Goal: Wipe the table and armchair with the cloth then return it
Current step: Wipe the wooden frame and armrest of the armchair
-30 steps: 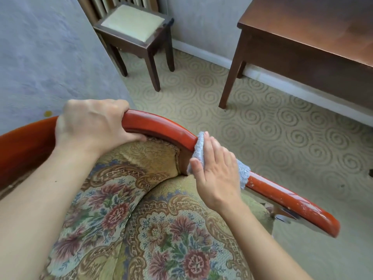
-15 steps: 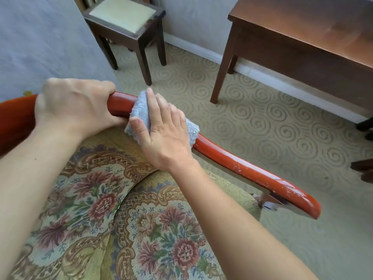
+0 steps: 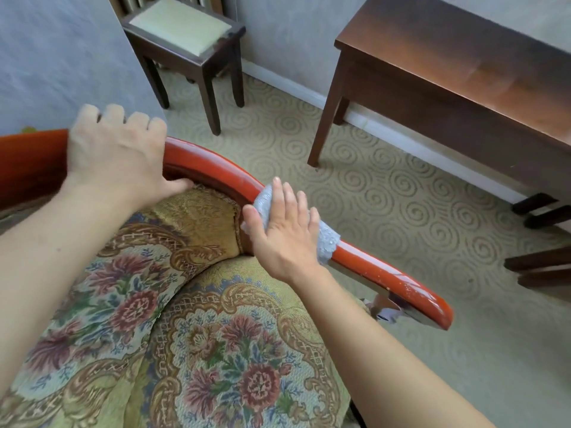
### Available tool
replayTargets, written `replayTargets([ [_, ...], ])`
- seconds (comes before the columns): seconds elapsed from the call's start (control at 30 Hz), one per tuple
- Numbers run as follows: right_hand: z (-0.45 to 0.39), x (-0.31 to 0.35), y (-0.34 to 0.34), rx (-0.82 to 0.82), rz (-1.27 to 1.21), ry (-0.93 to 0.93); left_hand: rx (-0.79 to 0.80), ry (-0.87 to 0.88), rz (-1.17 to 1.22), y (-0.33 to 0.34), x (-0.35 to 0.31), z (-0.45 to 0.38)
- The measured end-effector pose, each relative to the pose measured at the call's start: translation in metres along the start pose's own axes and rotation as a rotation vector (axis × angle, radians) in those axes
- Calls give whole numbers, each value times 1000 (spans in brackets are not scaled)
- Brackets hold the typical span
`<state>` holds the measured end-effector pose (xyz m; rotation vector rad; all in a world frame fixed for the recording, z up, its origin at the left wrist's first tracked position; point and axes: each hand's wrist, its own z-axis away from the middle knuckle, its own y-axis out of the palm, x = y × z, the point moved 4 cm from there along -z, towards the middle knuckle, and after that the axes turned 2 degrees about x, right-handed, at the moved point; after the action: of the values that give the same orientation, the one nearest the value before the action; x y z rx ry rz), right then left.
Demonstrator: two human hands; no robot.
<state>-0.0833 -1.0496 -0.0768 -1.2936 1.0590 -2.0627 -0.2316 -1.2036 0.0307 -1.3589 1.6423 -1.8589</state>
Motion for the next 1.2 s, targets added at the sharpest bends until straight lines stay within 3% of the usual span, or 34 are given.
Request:
replayTargets([
  [0.13,-24,27,-7,9,-117,-137,19,148,128,0,-36,-1],
  [0.23,-14,10,-15,-20,-27,-209,41,288,186,-2,-71,-5],
  [0.37,8,-24,-18,-67,205,-168,50,433,236,-8,-114,-9],
  [0.47,11,-35,-27,-51,167,-183,33,528,277,-4,-136,-10],
  [0.53,10,-41,-39,22,13,-163,8,572,314,-1,-144,-11],
  [0.6,12,-53,-56,55,-295,-22,-9,596,365,2,-153,-11],
  [0.73,26,-97,-97,-167,-1019,343,-9,627,381,8,-176,-9],
  [0.83,48,-132,-127,-328,-1271,403,-63,593,407,13,-180,-7],
  [0.9,70,-152,-143,-446,-1167,394,-88,583,417,15,-180,-7],
  [1.03,123,-182,-158,-634,-596,454,-148,571,457,16,-181,-6],
  [1.1,145,-190,-141,-593,-372,499,-158,570,463,15,-182,-5],
  [1.2,158,-182,-86,-346,-207,423,-186,562,455,17,-182,-4],
])
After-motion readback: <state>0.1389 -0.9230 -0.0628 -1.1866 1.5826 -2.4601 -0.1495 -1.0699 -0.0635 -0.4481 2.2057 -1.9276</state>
